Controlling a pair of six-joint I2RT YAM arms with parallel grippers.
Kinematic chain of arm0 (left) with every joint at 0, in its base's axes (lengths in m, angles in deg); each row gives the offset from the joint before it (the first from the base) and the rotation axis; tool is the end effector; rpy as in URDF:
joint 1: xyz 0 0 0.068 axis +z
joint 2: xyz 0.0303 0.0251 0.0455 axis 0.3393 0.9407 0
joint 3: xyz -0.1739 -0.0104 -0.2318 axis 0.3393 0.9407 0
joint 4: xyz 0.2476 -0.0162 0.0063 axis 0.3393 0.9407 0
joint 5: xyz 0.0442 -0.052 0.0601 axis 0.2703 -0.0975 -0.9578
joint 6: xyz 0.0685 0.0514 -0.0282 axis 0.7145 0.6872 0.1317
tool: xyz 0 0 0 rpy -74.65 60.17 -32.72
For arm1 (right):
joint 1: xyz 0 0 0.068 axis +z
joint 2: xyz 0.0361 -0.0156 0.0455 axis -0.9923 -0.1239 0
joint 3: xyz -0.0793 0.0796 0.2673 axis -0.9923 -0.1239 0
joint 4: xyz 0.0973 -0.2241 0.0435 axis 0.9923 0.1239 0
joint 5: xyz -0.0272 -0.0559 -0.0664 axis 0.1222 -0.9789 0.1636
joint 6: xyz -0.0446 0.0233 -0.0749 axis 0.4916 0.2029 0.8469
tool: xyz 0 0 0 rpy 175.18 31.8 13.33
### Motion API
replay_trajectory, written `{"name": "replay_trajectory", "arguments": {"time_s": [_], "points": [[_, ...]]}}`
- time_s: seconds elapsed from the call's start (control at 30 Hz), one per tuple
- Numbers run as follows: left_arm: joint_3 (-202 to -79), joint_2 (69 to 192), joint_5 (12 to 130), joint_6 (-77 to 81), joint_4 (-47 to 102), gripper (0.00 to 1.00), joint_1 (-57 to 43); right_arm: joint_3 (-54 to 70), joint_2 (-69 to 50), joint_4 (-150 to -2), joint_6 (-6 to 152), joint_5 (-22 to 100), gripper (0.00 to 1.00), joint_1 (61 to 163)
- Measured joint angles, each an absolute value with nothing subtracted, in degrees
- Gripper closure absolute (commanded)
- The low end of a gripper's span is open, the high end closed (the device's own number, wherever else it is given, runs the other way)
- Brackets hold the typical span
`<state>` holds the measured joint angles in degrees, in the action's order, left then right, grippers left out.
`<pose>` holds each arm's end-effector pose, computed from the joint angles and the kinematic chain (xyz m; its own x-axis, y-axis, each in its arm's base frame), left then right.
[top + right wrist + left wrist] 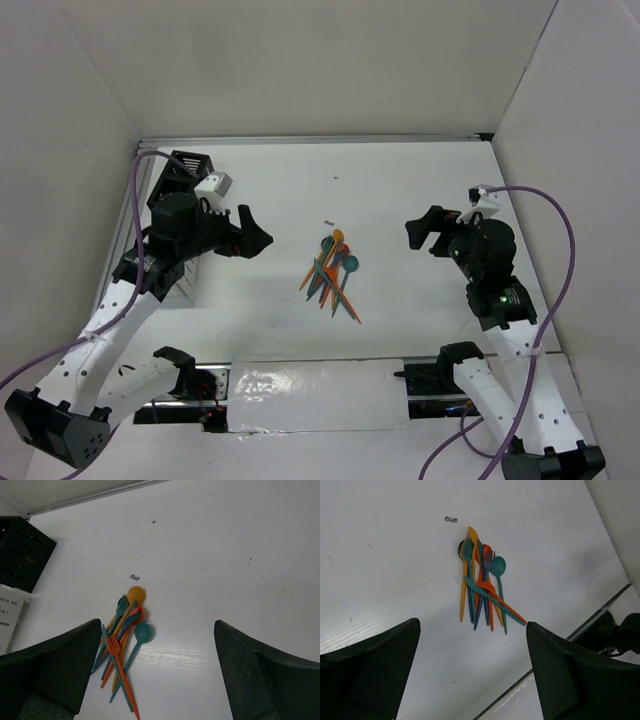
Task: Sort the eating utensils into containers
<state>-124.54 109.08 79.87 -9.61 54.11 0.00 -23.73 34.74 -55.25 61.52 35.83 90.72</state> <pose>0.2002 -0.0975 0.3538 -0.5551 -0.2068 -0.8057 0.3918 0.7894 -0.4726 0.1635 0.0295 0.3318 -0.3015 0.2741 -0.9132 -0.1310 0.9368 0.3244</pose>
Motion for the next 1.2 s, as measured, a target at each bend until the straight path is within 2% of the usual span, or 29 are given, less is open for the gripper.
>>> {"name": "replay_trajectory", "arguments": {"time_s": [0.17,0.2,0.27,0.3,0.33,0.47,0.67,0.8,1.0,1.2], "points": [[-122.27,108.58,79.0,-13.72,53.76,0.0,-0.11,-23.73,33.95,-54.79,61.96,36.18,0.0,90.72],[-122.07,108.88,79.13,-13.8,53.76,0.09,-0.11,-23.73,33.75,-54.82,61.94,36.27,0.0,90.72],[-122.16,110.44,81.01,-13.67,53.59,0.13,-0.11,-23.73,32.95,-54.84,61.87,36.29,0.0,90.72],[-122.51,111.75,82.01,-14.11,53.83,0.06,-0.18,-23.73,32.42,-54.86,61.83,36.29,0.0,90.72],[-123.05,113.34,82.56,-15.51,54.25,0.04,-0.42,-23.75,31.85,-54.9,61.66,36.31,0.0,90.72],[-125.72,121.87,80.53,-25.48,54.57,0.04,-4.57,-23.99,29.43,-55.91,60.98,36.86,0.0,90.72],[-128.28,134.57,71.72,-41.69,55.6,0.15,-15.28,-26.24,28.42,-56.8,59.51,37.89,0.0,90.72],[-134.16,144.4,66.3,-52.27,60.32,0.21,-17.95,-26.35,27.26,-56.89,59.23,38.04,0.0,90.72],[-136.41,149.65,61.69,-58.96,60.67,0.36,-20.13,-26.38,26.74,-56.89,58.62,37.78,0.0,90.72],[-142.4,156.25,59.17,-60.97,60.78,0.37,-19.69,-26.38,25.49,-57.02,58.66,37.78,0.0,90.72]]}}
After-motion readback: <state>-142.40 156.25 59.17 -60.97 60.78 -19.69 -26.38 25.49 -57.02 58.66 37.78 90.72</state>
